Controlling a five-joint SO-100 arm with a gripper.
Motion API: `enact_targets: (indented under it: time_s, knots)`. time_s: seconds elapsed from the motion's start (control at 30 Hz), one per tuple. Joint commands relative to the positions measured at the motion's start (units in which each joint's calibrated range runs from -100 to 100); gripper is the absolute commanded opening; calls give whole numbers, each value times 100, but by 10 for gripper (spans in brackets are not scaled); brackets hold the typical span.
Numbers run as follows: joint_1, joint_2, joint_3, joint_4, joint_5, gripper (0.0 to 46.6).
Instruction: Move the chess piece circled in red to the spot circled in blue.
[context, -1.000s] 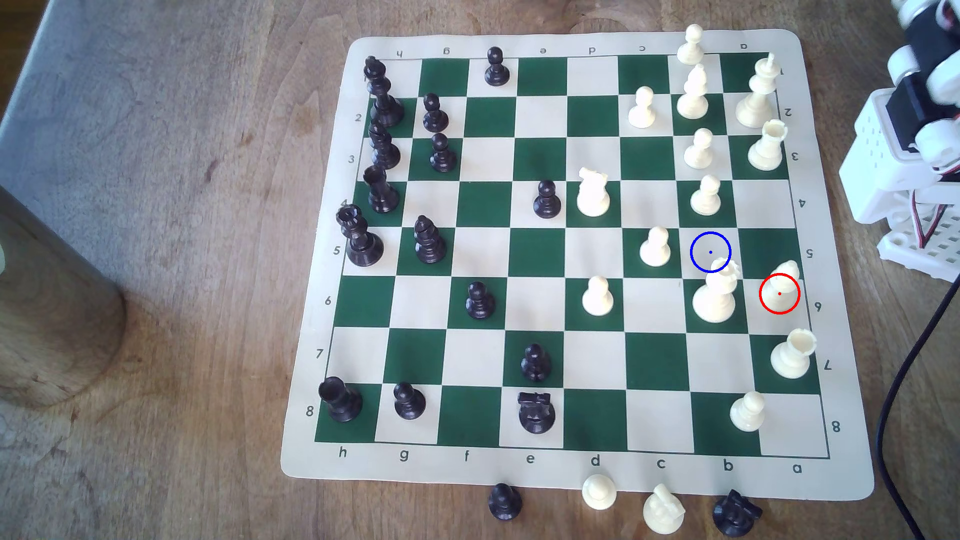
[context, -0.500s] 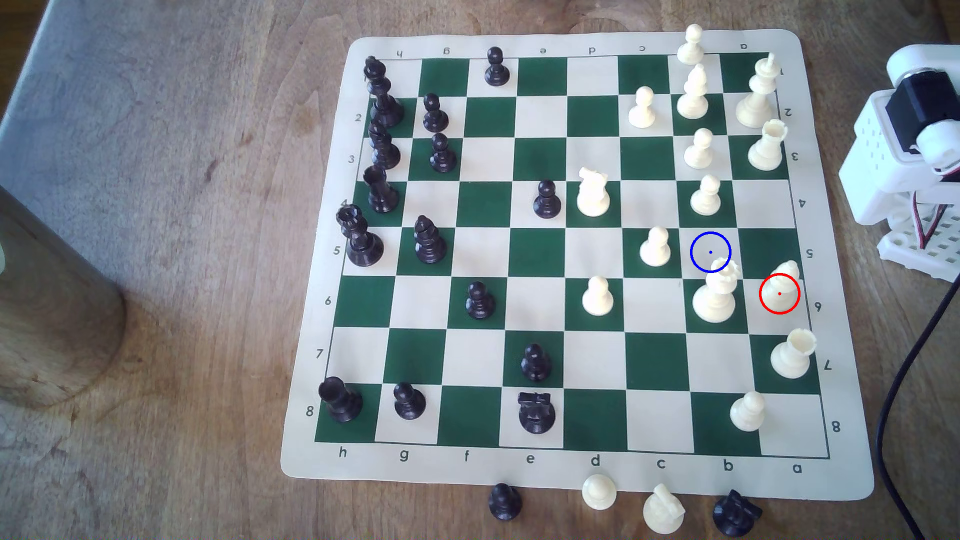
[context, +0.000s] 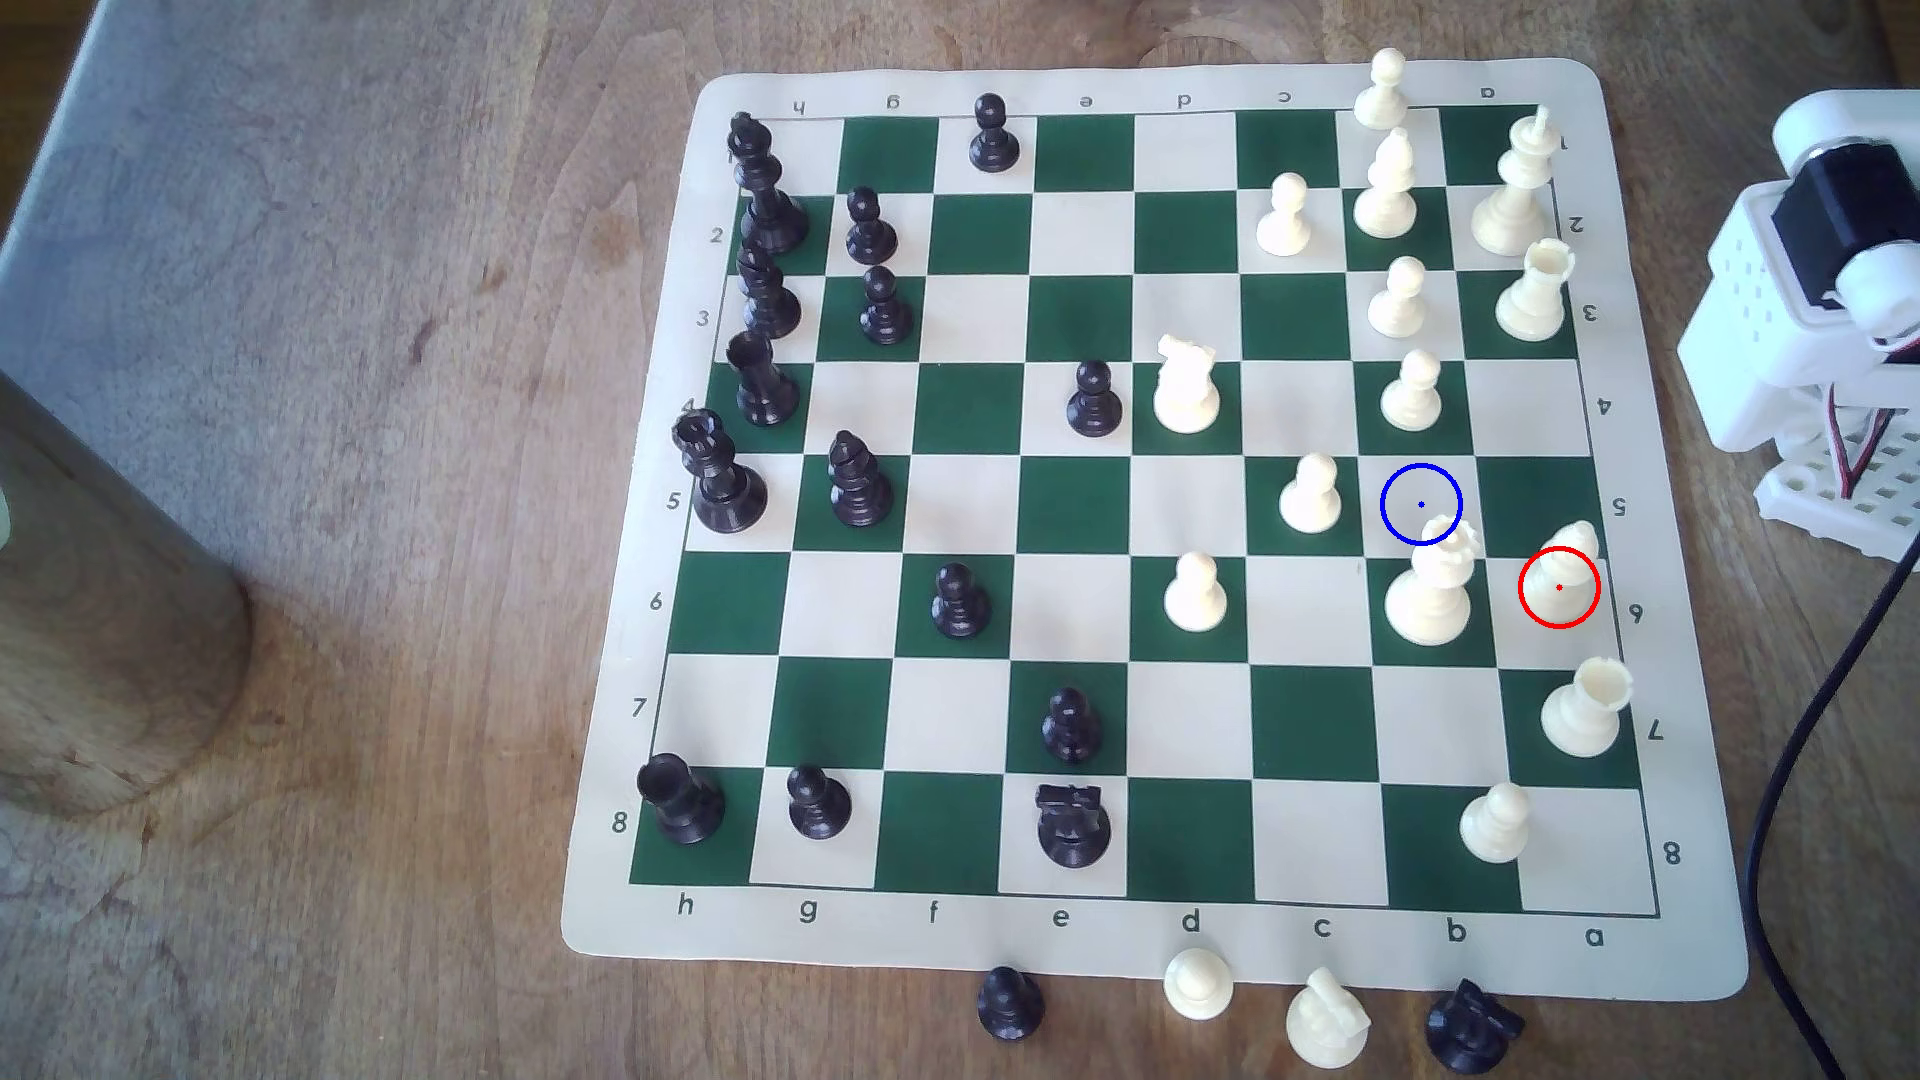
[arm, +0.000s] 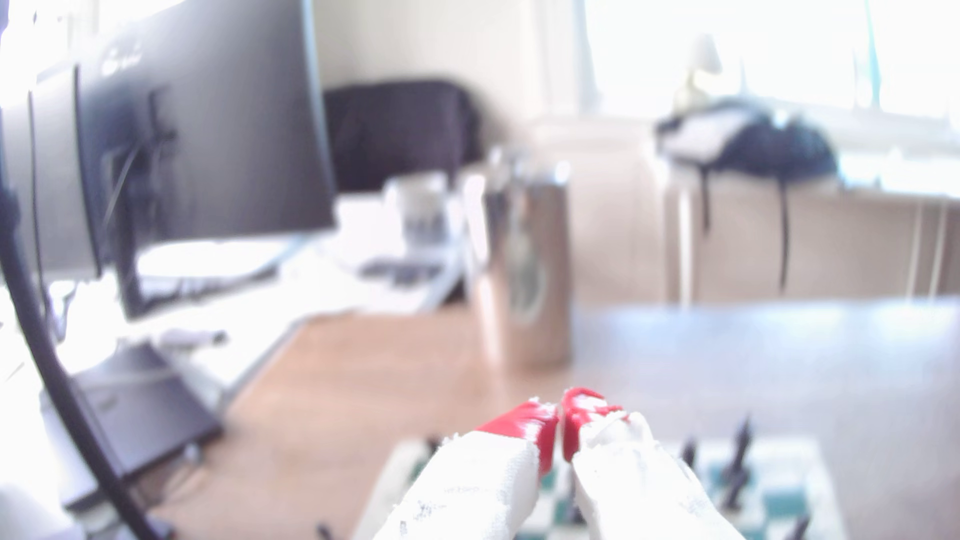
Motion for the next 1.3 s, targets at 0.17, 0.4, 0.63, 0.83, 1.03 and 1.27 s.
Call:
enact_targets:
  time_s: [0.17,0.4,0.63,0.83,1.03,1.27]
  knots:
    - [-694,1742,-701,2523,-1661,2]
    - [-1546,2973,-48,2499,-2452,2]
    - [-1530,3686,170,2376,-2711,46]
    - [-1624,4399,723,1819,-2701,154]
    - [-1632,4603,1285,1393,-2647,171]
    - [-1632,4874,1675,992,-2598,152]
